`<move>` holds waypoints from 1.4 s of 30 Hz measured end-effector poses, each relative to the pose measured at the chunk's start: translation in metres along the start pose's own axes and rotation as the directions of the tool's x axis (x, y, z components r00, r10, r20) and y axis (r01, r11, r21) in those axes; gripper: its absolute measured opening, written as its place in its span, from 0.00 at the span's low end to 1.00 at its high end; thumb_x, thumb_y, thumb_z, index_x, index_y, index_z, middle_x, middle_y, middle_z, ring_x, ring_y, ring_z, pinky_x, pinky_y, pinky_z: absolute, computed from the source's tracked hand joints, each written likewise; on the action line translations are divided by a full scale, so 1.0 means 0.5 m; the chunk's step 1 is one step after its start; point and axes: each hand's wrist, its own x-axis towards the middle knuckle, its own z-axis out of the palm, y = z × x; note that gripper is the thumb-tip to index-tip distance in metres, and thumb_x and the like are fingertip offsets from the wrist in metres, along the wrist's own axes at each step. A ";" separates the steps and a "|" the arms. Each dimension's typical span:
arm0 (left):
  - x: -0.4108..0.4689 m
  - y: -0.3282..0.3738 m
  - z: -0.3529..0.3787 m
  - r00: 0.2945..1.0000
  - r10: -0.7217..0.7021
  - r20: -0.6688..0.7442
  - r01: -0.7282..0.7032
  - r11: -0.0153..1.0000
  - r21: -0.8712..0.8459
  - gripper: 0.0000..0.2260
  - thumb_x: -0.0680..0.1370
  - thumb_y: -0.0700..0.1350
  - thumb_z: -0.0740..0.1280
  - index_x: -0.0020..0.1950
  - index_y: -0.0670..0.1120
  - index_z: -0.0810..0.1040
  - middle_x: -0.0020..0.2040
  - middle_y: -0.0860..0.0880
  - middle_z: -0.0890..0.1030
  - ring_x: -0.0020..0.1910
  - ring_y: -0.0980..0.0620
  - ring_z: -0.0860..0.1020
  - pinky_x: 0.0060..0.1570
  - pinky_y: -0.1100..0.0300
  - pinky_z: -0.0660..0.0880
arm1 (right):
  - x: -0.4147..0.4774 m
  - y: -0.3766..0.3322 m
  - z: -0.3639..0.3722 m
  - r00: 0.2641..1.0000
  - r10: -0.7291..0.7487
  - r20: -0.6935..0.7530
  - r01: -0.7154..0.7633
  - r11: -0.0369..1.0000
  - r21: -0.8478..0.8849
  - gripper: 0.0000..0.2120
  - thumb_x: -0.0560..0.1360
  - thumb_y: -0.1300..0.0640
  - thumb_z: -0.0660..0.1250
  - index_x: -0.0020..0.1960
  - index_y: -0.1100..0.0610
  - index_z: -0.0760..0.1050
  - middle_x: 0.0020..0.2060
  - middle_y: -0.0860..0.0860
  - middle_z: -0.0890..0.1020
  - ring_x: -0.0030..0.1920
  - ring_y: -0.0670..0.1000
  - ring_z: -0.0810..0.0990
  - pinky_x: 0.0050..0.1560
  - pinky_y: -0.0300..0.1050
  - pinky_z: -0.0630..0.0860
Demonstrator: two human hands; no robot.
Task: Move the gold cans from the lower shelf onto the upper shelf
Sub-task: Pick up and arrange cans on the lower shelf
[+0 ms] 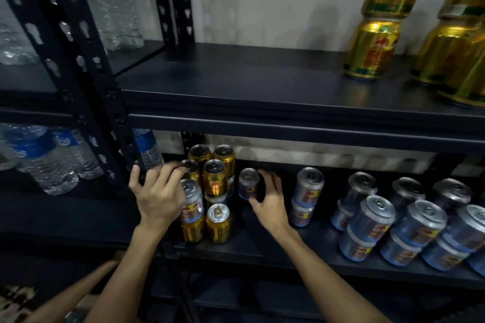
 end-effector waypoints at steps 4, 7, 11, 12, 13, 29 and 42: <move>-0.005 -0.004 0.006 1.000 0.005 -0.004 -0.005 1.000 0.005 0.14 0.79 0.38 0.59 0.45 0.49 0.83 0.45 0.52 0.84 0.46 0.49 0.75 0.73 0.48 0.49 | 0.037 0.032 0.046 0.985 0.105 0.138 -0.107 0.994 0.008 0.37 0.75 0.57 0.75 0.79 0.50 0.62 0.78 0.57 0.60 0.73 0.57 0.69 0.65 0.35 0.65; -0.007 -0.003 0.009 1.000 -0.002 -0.013 0.002 1.000 0.007 0.14 0.80 0.38 0.58 0.44 0.49 0.83 0.45 0.52 0.84 0.46 0.50 0.75 0.73 0.48 0.50 | 0.055 0.049 0.065 0.957 0.172 0.236 -0.179 0.984 0.010 0.38 0.76 0.58 0.74 0.80 0.45 0.59 0.80 0.55 0.54 0.75 0.57 0.67 0.63 0.37 0.67; -0.008 -0.003 0.011 1.000 0.001 -0.013 0.000 1.000 0.007 0.14 0.79 0.38 0.59 0.44 0.50 0.82 0.45 0.53 0.84 0.46 0.50 0.75 0.73 0.48 0.50 | 0.058 0.071 0.089 0.939 0.211 0.271 -0.216 0.976 -0.010 0.39 0.76 0.57 0.74 0.80 0.45 0.58 0.80 0.55 0.56 0.75 0.60 0.66 0.70 0.48 0.70; -0.008 -0.003 0.011 1.000 0.003 -0.013 -0.003 1.000 0.006 0.13 0.79 0.38 0.59 0.44 0.50 0.82 0.45 0.53 0.84 0.46 0.50 0.75 0.73 0.48 0.50 | 0.057 0.074 0.093 0.937 0.221 0.270 -0.227 0.974 -0.008 0.39 0.76 0.57 0.74 0.80 0.45 0.57 0.80 0.55 0.57 0.75 0.60 0.66 0.70 0.50 0.71; -0.008 -0.003 0.012 1.000 0.004 -0.012 -0.004 1.000 0.005 0.13 0.79 0.38 0.59 0.44 0.50 0.82 0.45 0.52 0.84 0.46 0.50 0.75 0.73 0.48 0.50 | 0.057 0.075 0.097 0.937 0.226 0.267 -0.233 0.972 -0.006 0.39 0.76 0.57 0.74 0.81 0.46 0.57 0.79 0.55 0.58 0.75 0.59 0.67 0.70 0.51 0.71; 0.000 -0.002 0.002 0.999 0.026 -0.044 -0.028 0.999 -0.046 0.11 0.75 0.36 0.61 0.51 0.46 0.81 0.55 0.44 0.81 0.49 0.46 0.74 0.74 0.49 0.48 | -0.041 0.058 0.009 0.991 0.083 0.105 -0.089 0.994 0.058 0.30 0.74 0.57 0.76 0.72 0.46 0.68 0.62 0.51 0.75 0.59 0.49 0.77 0.60 0.45 0.77; 0.004 0.008 -0.025 0.998 -0.069 -0.010 0.066 0.985 -0.162 0.19 0.82 0.35 0.50 0.72 0.35 0.67 0.73 0.35 0.63 0.79 0.46 0.55 0.78 0.51 0.48 | -0.195 0.105 -0.110 0.994 0.111 -0.010 -0.110 0.993 0.051 0.30 0.71 0.59 0.78 0.69 0.46 0.72 0.61 0.47 0.77 0.59 0.44 0.77 0.59 0.38 0.76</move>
